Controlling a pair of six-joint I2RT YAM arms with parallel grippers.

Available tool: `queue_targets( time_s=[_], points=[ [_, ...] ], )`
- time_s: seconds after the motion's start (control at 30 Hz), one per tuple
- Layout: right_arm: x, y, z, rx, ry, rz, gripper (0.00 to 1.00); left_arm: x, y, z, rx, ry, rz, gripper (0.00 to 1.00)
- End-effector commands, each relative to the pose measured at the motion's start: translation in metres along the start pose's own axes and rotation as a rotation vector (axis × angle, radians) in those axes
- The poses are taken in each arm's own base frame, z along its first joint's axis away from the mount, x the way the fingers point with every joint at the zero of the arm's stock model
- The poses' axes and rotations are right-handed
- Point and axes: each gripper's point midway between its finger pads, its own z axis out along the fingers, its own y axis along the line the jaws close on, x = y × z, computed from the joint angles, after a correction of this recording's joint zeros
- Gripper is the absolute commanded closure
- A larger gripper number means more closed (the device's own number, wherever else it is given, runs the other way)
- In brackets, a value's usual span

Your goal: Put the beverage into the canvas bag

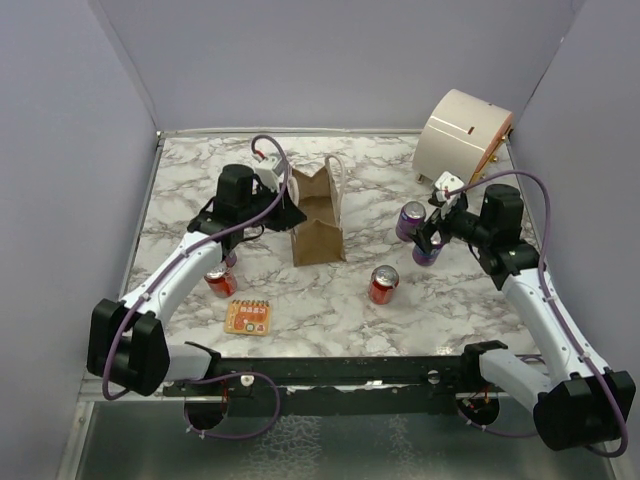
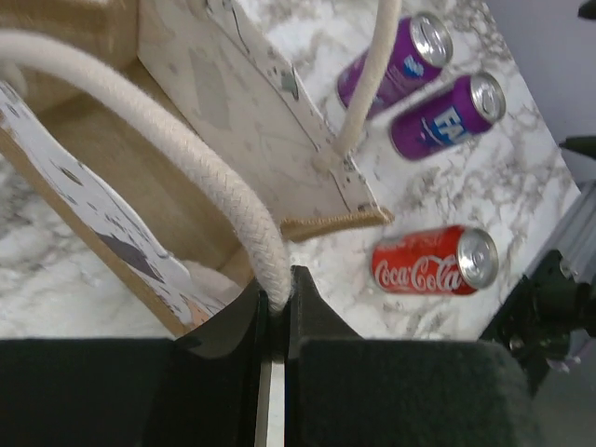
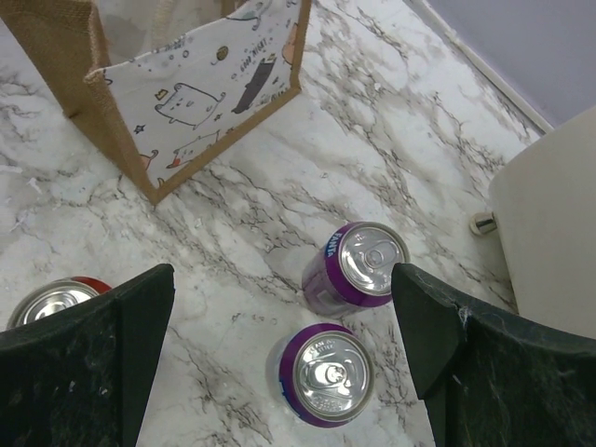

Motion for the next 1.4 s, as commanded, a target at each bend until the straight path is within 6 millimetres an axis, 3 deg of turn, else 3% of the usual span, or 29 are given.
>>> queue_targets(
  time_s=[0.0, 0.17, 0.5, 0.67, 1.03, 1.27, 1.37],
  points=[
    [-0.005, 0.023, 0.0, -0.126, -0.046, -0.018, 0.0, 0.032, -0.032, -0.013, 0.158, 0.052, -0.049, 1.0],
    [-0.01, 0.045, -0.011, -0.243, -0.056, -0.063, 0.0, 0.053, -0.044, -0.024, 0.213, 0.112, -0.007, 1.0],
    [0.013, 0.086, -0.037, -0.459, 0.037, -0.14, 0.0, 0.071, -0.059, -0.042, 0.287, 0.158, 0.042, 0.99],
    [0.027, 0.093, -0.039, -0.486, 0.057, -0.163, 0.0, 0.079, -0.055, -0.051, 0.267, 0.158, 0.1, 0.82],
    [0.058, 0.108, -0.011, -0.511, 0.132, -0.153, 0.0, 0.05, -0.065, -0.071, 0.265, 0.093, 0.293, 0.17],
    [0.077, 0.112, 0.011, -0.5, 0.188, -0.176, 0.0, 0.029, -0.054, -0.091, 0.205, 0.01, 0.369, 0.02],
    [0.082, 0.119, 0.018, -0.535, 0.197, -0.169, 0.0, 0.019, -0.048, -0.1, 0.173, -0.045, 0.353, 0.01]
  ],
)
